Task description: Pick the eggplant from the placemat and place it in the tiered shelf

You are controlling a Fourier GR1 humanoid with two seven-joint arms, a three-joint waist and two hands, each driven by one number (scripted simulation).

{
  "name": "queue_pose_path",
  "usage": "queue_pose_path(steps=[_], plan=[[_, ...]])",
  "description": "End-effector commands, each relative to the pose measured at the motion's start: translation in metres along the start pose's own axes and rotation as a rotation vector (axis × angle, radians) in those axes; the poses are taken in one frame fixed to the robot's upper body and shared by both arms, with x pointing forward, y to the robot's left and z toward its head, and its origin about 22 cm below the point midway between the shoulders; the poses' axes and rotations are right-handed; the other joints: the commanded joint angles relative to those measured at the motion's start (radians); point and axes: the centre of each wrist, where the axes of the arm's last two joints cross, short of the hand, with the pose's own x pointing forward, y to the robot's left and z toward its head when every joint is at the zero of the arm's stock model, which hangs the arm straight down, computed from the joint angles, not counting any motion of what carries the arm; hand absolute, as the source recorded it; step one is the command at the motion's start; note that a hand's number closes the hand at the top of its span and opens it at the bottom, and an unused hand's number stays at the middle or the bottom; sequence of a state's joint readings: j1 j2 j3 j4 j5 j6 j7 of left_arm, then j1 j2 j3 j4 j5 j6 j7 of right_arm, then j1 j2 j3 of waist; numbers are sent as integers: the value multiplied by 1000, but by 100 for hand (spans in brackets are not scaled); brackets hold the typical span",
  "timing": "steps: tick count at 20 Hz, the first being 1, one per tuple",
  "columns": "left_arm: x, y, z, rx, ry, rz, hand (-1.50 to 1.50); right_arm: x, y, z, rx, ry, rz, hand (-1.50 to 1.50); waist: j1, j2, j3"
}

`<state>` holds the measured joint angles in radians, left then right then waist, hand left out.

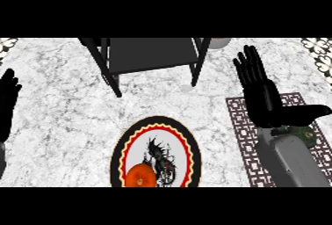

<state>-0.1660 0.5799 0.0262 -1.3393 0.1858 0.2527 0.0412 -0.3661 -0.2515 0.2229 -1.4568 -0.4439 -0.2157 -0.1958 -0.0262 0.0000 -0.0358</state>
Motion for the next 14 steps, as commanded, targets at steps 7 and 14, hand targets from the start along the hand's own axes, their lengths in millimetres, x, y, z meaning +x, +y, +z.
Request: queue_pose_path(steps=[7,14], plan=[[-37,-49,37,-226,120,53,0,-9,-219,126,-615,778,851,-150,-114,64,-6],[-54,-93,87,-447,154,89,0,50,-235,121,-918,767,566,-150,9,-6,34]])
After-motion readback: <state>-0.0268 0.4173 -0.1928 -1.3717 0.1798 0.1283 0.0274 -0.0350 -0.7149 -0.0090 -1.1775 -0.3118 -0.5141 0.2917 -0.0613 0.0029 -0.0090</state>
